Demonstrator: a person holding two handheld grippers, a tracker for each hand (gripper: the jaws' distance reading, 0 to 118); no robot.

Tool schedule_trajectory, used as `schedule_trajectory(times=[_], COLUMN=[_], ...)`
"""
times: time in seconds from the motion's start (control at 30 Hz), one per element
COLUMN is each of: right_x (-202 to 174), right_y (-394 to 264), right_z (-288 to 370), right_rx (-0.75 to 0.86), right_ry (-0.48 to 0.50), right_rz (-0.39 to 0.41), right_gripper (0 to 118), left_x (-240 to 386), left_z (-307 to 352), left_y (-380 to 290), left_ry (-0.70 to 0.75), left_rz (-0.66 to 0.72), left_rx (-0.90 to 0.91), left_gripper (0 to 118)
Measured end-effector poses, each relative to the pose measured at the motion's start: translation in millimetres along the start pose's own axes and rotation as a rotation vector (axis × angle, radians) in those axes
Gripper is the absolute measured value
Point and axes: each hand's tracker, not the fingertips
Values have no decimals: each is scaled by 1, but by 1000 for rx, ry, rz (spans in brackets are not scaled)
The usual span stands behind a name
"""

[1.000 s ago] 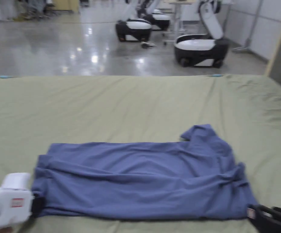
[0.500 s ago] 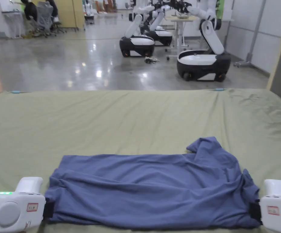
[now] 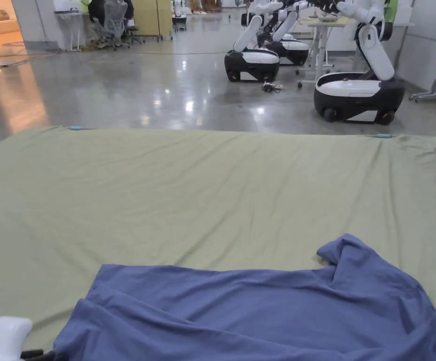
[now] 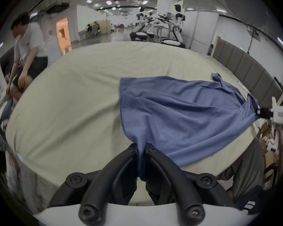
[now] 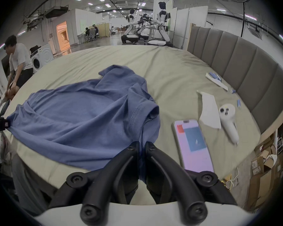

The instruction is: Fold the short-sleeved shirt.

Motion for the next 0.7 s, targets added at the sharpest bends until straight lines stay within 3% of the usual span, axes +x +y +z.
schedule_trajectory(times=[0.17,0.2,0.23,0.27,0.3,0.37,0.47,0.6,0.7], right_x=[-1,0,2,3,4,10,12,-3,-17], right_y=[-25,-28,-27,-28,-29,-29,-28,-19,-10], right_z=[0,-2,-4,-3,0,11,39,81,105], right_rx=[-18,-11,-9,-7,13,63,183,356,462], right_ry=[15,16,16,10,-24,-1,68,95,159], right_rz=[2,-2,-10,-14,-21,-38,-38,24,6], right_gripper=[10,21,44,54,56,56,68,68,68], left_x=[7,8,10,11,15,23,45,77,95], left_z=[19,18,20,22,28,50,88,122,137], left_y=[-21,-19,-22,-23,-24,-27,-28,-32,-34], left_ry=[-35,-54,-38,-8,3,-15,-51,-26,-34], left_rz=[80,82,70,67,52,43,17,-89,-74], left_rx=[82,68,100,141,166,291,449,634,728], left_gripper=[7,15,38,55,63,66,71,79,79])
